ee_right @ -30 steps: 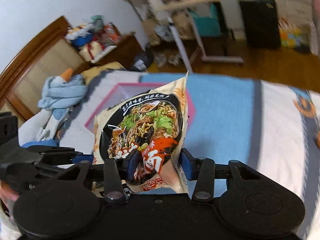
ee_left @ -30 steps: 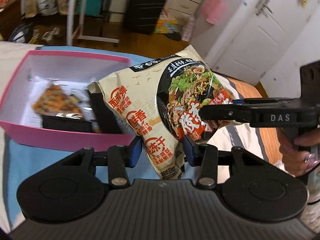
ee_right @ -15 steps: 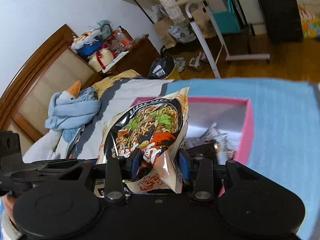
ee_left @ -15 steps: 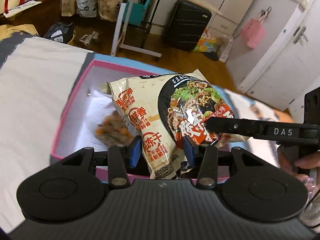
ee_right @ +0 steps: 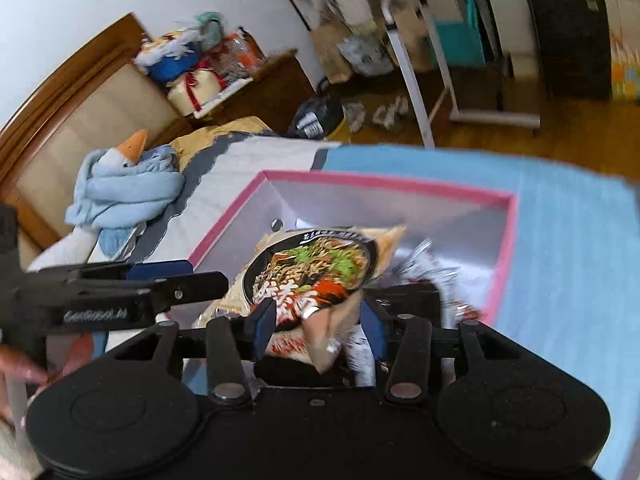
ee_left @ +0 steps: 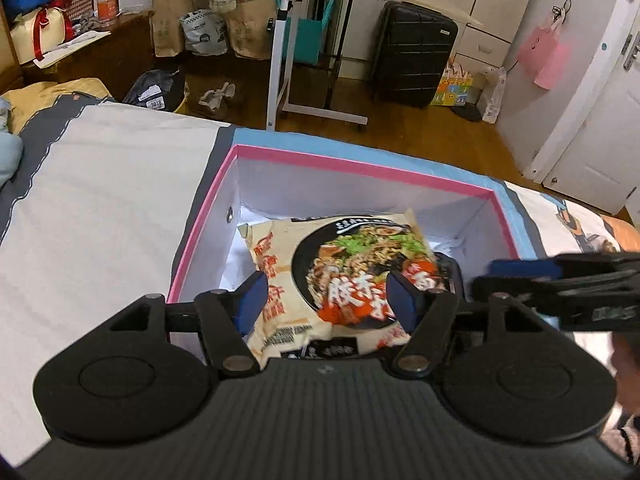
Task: Organize snacks
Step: 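Carry the noodle bag into the pink box and lower it inside, then open both tools and move them back toward the peanut bag, then grasp the clear bag of coated peanuts with the left tool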
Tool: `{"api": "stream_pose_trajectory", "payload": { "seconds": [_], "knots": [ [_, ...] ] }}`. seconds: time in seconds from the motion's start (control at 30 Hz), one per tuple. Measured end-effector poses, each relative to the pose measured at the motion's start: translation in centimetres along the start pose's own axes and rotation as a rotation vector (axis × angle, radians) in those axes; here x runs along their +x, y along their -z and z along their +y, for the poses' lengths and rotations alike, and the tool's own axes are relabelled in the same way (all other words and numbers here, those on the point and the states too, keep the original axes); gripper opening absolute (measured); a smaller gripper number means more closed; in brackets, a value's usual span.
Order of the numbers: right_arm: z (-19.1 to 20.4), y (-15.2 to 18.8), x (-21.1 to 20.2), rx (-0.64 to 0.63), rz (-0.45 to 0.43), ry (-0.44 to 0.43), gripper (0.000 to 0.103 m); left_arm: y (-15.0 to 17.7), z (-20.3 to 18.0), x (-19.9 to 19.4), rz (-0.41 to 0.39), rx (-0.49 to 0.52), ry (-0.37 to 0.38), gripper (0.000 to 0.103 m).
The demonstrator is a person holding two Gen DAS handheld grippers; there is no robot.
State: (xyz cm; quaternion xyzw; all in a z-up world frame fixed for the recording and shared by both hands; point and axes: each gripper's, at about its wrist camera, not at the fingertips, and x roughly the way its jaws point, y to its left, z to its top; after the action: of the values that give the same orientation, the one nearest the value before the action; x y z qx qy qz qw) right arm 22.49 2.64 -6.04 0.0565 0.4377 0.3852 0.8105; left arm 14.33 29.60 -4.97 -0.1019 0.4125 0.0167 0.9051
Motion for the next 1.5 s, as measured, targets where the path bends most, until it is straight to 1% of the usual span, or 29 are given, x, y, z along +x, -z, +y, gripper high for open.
{"api": "stream_pose_trajectory", "payload": {
  "seconds": [0.1, 0.17, 0.23, 0.3, 0.37, 0.43, 0.53, 0.67, 0.83, 0.9, 1.0, 1.07, 1.13, 1.17, 1.27, 1.3, 1.33, 1.37, 1.4, 1.43, 1.5],
  "knots": [
    [-0.7, -0.3, -4.4, -0.063, -0.017, 0.052, 0.057, 0.3, -1.4, -1.6, -0.005, 0.025, 0.006, 0.064],
    [-1.5, -0.5, -7.0, -0.081, -0.018, 0.084, 0.058, 0.4, -3.0, -2.7, -0.006, 0.052, 0.016, 0.064],
    [-2.5, -0.4, -10.1, -0.1, -0.014, 0.116, 0.059, 0.4, -4.6, -3.8, -0.01, 0.09, 0.034, 0.065],
    [-3.5, -0.2, -12.5, -0.116, -0.014, 0.153, 0.059, 0.4, -6.5, -4.7, -0.006, 0.148, 0.061, 0.065],
    [-4.7, 0.4, -15.2, -0.115, -0.018, 0.179, 0.06, 0.5, -8.5, -5.7, -0.024, 0.202, 0.077, 0.065],
    [-6.2, 1.0, -17.7, -0.101, -0.017, 0.206, 0.061, 0.6, -10.3, -6.2, -0.028, 0.238, 0.108, 0.065],
    [-9.1, 1.8, -20.7, -0.065, -0.027, 0.272, 0.062, 0.6, -13.1, -6.3, -0.02, 0.263, 0.172, 0.065],
    [-14.2, 3.0, -23.5, 0.058, -0.047, 0.308, 0.063, 0.8, -17.1, -5.4, -0.007, 0.305, 0.233, 0.065],
    [-20.3, 4.3, -24.7, 0.152, -0.054, 0.395, 0.067, 1.1, -21.4, -2.7, 0.03, 0.309, 0.301, 0.065],
    [-23.4, 5.0, -24.8, 0.245, -0.054, 0.428, 0.069, 1.3, -23.1, -1.2, 0.045, 0.31, 0.325, 0.065],
    [-28.2, 6.4, -24.7, 0.425, -0.04, 0.434, 0.07, 1.6, -25.5, 1.1, 0.074, 0.305, 0.365, 0.065],
    [-30.7, 7.4, -24.4, 0.5, -0.025, 0.468, 0.07, 2.1, -27.0, 3.2, 0.086, 0.291, 0.4, 0.065],
    [-33.1, 8.5, -23.9, 0.574, 0.0, 0.517, 0.07, 2.9, -28.6, 5.7, 0.106, 0.286, 0.402, 0.065],
    [-34.0, 8.9, -23.8, 0.61, 0.007, 0.528, 0.07, 3.3, -29.4, 6.8, 0.113, 0.287, 0.403, 0.065],
    [-37.2, 10.5, -23.4, 0.762, 0.024, 0.522, 0.07, 3.8, -31.6, 10.3, 0.127, 0.271, 0.42, 0.065],
    [-37.9, 10.8, -23.3, 0.778, 0.025, 0.54, 0.07, 3.9, -32.4, 11.4, 0.134, 0.256, 0.431, 0.065],
    [-38.3, 10.9, -23.4, 0.764, 0.021, 0.594, 0.07, 3.9, -33.0, 12.3, 0.143, 0.238, 0.443, 0.065],
    [-38.4, 10.7, -23.4, 0.731, 0.006, 0.647, 0.07, 4.0, -33.6, 13.2, 0.156, 0.219, 0.459, 0.065],
    [-38.4, 10.4, -23.5, 0.689, -0.027, 0.682, 0.07, 4.1, -34.3, 14.0, 0.168, 0.2, 0.475, 0.065],
    [-38.6, 10.2, -23.5, 0.655, -0.069, 0.695, 0.07, 4.3, -35.0, 14.7, 0.175, 0.185, 0.487, 0.065],
    [-39.3, 9.7, -23.1, 0.601, -0.13, 0.679, 0.07, 4.7, -36.6, 15.9, 0.182, 0.152, 0.518, 0.065]
  ]
}}
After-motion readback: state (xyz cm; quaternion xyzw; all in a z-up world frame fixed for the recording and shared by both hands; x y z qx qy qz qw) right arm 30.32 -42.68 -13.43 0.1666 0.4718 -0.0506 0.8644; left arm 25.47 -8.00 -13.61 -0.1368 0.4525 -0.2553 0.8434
